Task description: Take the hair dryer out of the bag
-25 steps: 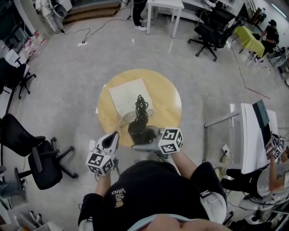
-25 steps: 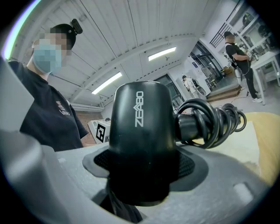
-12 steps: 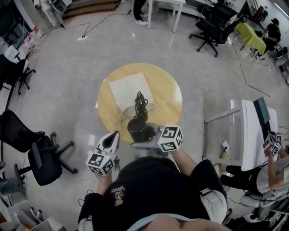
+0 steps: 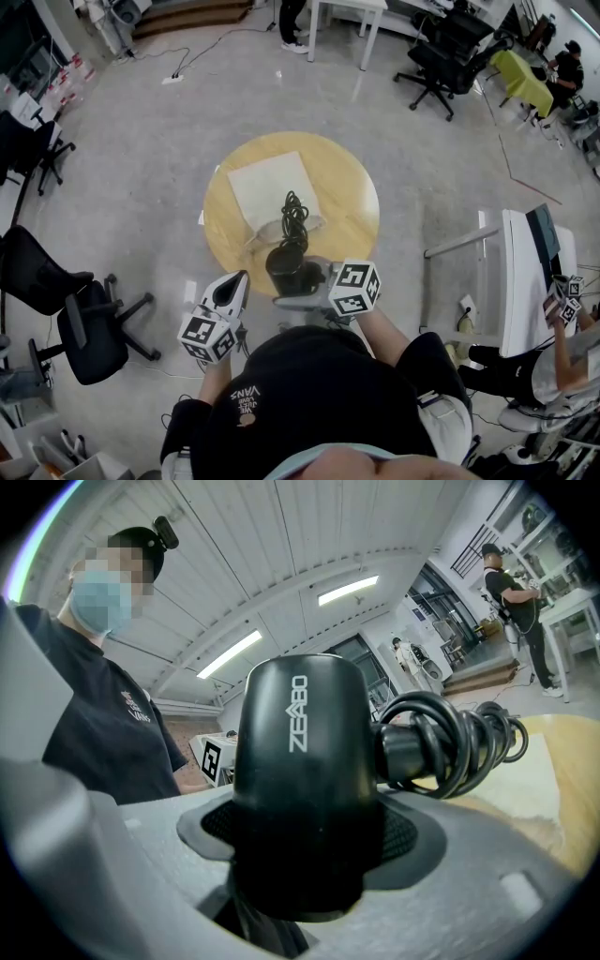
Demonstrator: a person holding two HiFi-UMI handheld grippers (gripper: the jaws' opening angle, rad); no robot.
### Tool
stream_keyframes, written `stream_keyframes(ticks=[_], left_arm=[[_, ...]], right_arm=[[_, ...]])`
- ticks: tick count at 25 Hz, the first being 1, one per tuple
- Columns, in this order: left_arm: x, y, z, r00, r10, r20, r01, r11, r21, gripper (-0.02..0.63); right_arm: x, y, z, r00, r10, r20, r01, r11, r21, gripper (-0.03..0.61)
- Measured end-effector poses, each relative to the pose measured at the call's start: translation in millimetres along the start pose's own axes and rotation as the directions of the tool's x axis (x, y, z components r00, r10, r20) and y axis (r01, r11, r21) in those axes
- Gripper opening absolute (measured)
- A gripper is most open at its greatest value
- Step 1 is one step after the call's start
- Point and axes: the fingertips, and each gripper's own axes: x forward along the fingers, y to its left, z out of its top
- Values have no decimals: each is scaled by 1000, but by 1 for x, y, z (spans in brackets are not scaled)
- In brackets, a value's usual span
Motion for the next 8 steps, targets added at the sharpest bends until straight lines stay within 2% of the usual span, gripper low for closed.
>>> stream_keyframes(ticks=[8], left_arm=[[6, -1, 1, 1000, -18, -3, 18, 1000, 4, 12]], right_arm=[[2, -2, 2, 1000, -2, -3, 2, 1000, -4, 351]])
